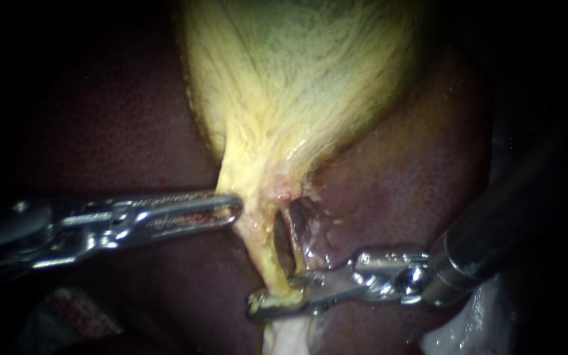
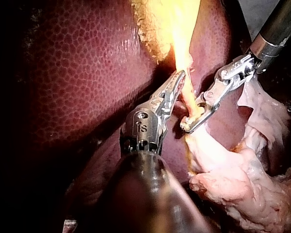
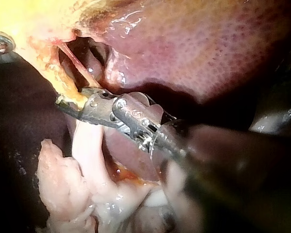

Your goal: Going back first clip left tube

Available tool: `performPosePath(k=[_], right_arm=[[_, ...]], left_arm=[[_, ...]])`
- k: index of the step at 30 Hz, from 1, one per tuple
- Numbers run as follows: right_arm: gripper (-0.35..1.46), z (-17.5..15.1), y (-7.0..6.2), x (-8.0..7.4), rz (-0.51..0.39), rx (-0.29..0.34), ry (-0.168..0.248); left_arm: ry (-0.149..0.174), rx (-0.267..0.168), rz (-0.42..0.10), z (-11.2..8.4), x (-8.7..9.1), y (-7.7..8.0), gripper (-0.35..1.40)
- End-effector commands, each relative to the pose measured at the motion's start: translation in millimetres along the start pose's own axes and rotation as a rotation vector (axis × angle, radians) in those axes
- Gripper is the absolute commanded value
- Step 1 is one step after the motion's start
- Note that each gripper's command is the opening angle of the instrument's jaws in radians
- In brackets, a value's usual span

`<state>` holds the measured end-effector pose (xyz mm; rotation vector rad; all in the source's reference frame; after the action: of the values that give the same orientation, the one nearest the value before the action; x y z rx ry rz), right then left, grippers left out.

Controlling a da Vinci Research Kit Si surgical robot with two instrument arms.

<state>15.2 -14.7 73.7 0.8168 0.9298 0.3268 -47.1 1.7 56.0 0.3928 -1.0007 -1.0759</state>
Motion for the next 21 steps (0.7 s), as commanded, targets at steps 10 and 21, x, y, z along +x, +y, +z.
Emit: performPosePath(k=[10, 21], right_arm=[[-0.35, 0.2, -0.4, 0.2, 0.001, 0.0, 0.001], [0.5, 1.8, -1.2, 1.5, -0.237, 0.025, 0.059]], left_arm=[[0.0, 0.0, 0.0, 0.0, 0.0, 0.1, -0.05], [0.0, 0.001, 0.0, -0.1, 0.1, 0.3, -0.05]])
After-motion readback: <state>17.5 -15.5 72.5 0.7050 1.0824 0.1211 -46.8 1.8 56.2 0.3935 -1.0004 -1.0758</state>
